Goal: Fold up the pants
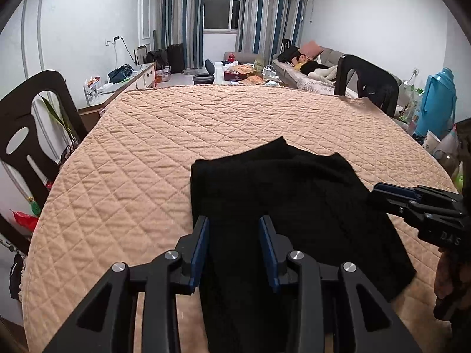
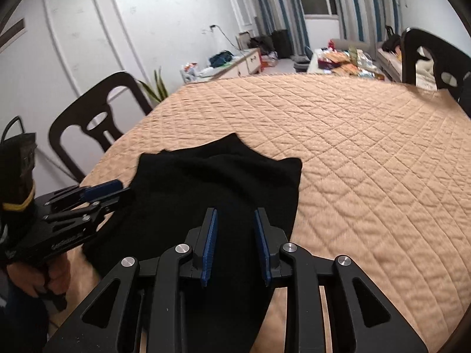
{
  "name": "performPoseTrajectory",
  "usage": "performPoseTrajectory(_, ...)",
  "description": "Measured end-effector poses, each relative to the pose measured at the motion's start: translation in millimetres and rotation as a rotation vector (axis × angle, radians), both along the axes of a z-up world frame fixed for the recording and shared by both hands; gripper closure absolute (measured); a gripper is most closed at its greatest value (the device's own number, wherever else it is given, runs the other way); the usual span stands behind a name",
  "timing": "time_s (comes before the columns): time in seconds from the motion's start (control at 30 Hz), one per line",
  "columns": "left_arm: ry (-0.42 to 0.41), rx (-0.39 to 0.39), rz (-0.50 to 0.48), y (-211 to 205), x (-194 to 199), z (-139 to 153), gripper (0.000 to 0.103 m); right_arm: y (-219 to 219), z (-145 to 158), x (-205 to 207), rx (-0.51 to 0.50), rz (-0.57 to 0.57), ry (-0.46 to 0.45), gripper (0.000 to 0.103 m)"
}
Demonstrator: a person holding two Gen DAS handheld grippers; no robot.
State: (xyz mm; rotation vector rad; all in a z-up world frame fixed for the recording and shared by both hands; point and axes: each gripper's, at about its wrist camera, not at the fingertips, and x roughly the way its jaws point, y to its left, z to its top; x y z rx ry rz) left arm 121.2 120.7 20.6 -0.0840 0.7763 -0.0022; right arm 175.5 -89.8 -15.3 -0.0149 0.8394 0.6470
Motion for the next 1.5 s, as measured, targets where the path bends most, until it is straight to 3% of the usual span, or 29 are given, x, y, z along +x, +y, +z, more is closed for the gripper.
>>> performPoseTrajectory(0.33,-0.007,-0.014,-0.009,-17,-52,-2,0.066,-9,1,-61,-0.038,0.052,-0.045,0.076)
performPoseTrajectory(0.5,-0.010,-0.001,0.002,-18,-55,-14,0.063,-7,-21,-69,-0.085,0.072,-0.048,0.076)
performPoseTrajectory(1.03,0.002,0.018,0.035,-16,-46,-22,0.057,7,-23,-71,-0.150,0.044,-0.085,0.076)
performPoseTrajectory(1.5,-0.024,0.028,0.060,-14,-75,-9,0.058,-7,-13,-88,-0.122,0.026,-0.090,0.075)
